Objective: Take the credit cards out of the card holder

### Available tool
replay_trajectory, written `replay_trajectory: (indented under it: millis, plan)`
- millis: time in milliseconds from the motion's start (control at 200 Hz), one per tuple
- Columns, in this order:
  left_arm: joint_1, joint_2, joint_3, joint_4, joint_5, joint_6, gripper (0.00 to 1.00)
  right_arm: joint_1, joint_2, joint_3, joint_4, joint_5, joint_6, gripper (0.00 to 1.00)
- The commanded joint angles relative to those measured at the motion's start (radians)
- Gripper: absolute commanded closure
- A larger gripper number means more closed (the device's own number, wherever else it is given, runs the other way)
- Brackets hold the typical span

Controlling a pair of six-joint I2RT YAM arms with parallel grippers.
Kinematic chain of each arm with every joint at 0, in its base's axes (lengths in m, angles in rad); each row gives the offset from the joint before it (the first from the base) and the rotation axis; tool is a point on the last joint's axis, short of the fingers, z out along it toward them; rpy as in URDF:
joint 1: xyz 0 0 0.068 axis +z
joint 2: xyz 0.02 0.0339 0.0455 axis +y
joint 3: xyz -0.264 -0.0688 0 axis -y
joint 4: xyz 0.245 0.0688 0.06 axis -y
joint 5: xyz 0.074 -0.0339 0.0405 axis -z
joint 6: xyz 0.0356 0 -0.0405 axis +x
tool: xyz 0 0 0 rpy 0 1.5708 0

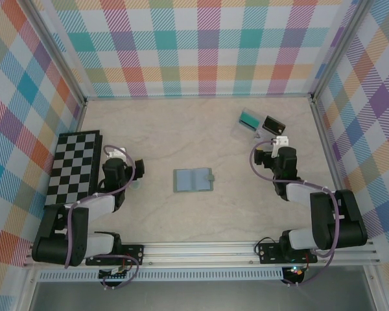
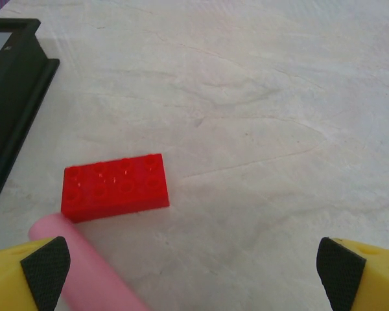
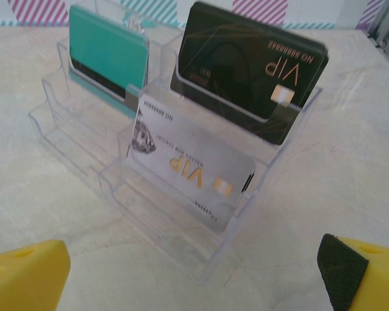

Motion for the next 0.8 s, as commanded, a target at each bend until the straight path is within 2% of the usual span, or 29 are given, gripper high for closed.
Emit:
replay_trajectory:
  millis: [0, 165, 345, 465, 795]
  plan:
    - [0.047, 0.045, 0.059, 0.082, 0.094, 0.024, 0.0, -0.022, 0.035, -0.013, 0.11, -0.042, 0.008, 0.0]
    - [0.061, 0.127, 0.121, 0.083, 0.159, 0.014, 0.0, -0.043, 0.059, -0.018, 0.142, -0.053, 0.028, 0.0]
    - [0.061, 0.262, 0.111, 0.224, 0.175, 0.005, 0.0, -0.052, 0.107, -0.038, 0.218, -0.057, 0.037, 0.0]
    - [0.061, 0.277, 0.083, 0.29, 0.167, 0.002, 0.0, -0.052, 0.137, -0.044, 0.254, -0.051, 0.037, 0.0]
    - [0.04, 0.277, 0.096, 0.262, 0.126, 0.014, 0.0, -0.064, 0.141, -0.011, 0.196, -0.06, 0.05, 0.0]
